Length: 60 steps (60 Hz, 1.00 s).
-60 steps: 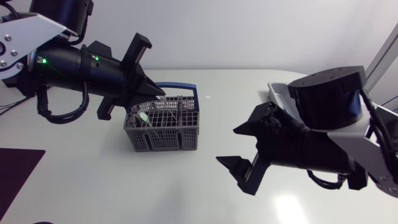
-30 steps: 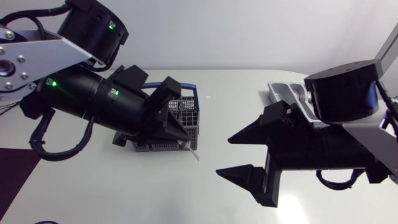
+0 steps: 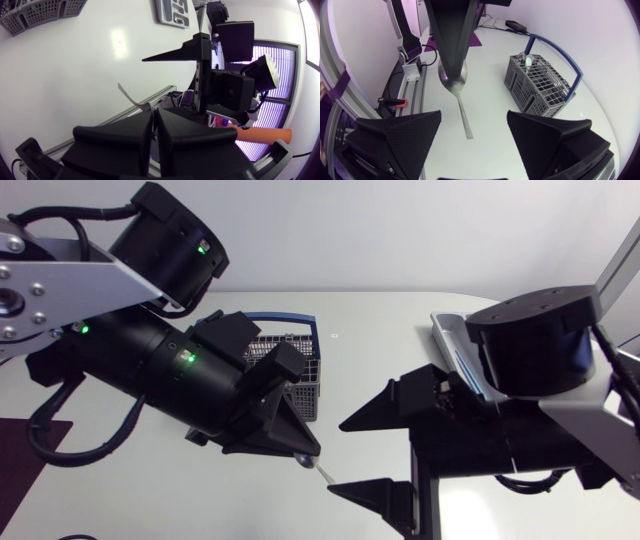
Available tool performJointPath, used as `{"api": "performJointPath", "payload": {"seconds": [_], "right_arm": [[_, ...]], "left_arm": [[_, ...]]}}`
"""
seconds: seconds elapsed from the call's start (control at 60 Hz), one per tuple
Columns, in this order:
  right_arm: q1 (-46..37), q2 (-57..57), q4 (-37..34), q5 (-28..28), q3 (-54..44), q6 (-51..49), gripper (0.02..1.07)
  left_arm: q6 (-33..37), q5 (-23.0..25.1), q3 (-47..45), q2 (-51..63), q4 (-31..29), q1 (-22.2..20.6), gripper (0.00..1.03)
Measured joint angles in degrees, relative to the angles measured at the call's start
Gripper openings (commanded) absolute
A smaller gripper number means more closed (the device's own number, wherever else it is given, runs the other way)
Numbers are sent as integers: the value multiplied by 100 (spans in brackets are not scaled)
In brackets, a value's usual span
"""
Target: Unload the cutlery basket into the drawer organizer.
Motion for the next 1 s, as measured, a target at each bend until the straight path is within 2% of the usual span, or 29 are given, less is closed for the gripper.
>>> {"api": "performJointPath", "payload": {"seconds": [0.283, 0.5, 0.65, 0.767, 0.8, 0.883, 1.0], "right_arm": [[280, 234, 295, -13, 0, 0, 67], [365, 339, 415, 9, 0, 2, 39], [369, 339, 476, 7, -2, 20, 16], [424, 345, 474, -9, -2, 20, 14], [439, 352, 474, -13, -2, 20, 10], [446, 387, 476, -20, -2, 22, 7], [455, 452, 505, -59, -2, 17, 7]], "left_arm": [[0, 66, 70, 9, -81, -111, 4], [66, 133, 72, 9, -111, -118, 4], [81, 131, 74, 9, -116, -118, 4], [83, 116, 74, 9, -109, -111, 7], [83, 107, 74, 7, -107, -111, 7], [83, 92, 74, 7, -107, -107, 7], [81, 70, 79, 7, -111, -76, 9]]}}
